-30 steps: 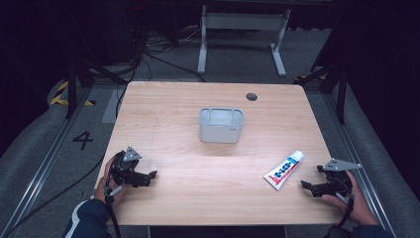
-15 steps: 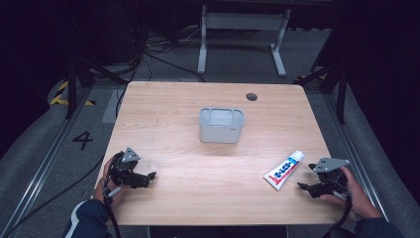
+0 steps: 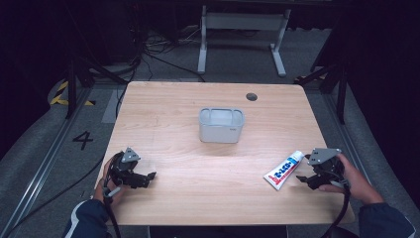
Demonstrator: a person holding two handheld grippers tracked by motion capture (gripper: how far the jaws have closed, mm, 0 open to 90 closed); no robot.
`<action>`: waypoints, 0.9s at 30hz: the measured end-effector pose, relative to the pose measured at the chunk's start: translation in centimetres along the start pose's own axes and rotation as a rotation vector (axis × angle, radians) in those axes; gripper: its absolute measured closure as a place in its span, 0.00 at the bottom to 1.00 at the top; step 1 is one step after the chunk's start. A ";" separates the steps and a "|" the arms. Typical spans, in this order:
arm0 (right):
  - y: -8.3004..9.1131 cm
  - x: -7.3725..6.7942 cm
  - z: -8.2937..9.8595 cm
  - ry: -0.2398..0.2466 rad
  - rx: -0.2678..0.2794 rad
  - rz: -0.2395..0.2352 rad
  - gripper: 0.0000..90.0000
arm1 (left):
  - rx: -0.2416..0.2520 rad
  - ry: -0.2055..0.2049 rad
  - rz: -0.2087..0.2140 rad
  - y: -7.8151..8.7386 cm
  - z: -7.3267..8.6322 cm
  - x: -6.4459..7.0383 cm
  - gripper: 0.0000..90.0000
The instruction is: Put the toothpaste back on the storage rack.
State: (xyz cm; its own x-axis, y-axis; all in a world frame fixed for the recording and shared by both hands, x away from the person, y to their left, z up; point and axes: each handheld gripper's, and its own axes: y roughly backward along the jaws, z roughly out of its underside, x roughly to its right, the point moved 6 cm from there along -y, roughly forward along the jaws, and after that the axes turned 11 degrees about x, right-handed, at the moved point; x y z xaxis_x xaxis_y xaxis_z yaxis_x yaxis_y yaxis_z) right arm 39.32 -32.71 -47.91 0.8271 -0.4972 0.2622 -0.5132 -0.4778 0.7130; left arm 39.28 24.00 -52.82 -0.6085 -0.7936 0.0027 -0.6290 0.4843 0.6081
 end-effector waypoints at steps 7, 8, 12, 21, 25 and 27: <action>-1.2 0.9 -1.3 0.068 -0.064 -0.043 0.23 | -0.002 -0.003 0.000 0.0 0.0 0.0 0.00; -1.4 0.8 -1.4 0.083 -0.089 -0.064 0.23 | -0.003 -0.005 -0.001 0.0 0.0 0.0 0.00; -2.1 0.8 -1.8 0.108 -0.132 -0.101 0.25 | 0.000 0.000 -0.001 0.0 0.0 0.0 0.00; -3.3 1.1 -2.7 0.160 -0.180 -0.153 0.21 | -0.001 0.000 -0.002 0.0 0.0 0.0 0.00; -3.6 0.9 -2.9 0.187 -0.226 -0.203 0.18 | -0.002 -0.001 -0.002 0.0 0.0 0.0 0.00; -3.7 0.9 -3.1 0.198 -0.258 -0.220 0.21 | 0.000 -0.002 -0.002 0.0 0.0 0.0 0.00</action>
State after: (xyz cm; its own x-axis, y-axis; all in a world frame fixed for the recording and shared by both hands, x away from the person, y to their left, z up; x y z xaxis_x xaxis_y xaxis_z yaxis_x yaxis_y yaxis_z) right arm 42.67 -29.18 -48.32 0.9522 -0.2413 0.1872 -0.2649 -0.3474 0.8995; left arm 39.28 24.02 -52.81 -0.6085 -0.7936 0.0000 -0.6301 0.4831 0.6080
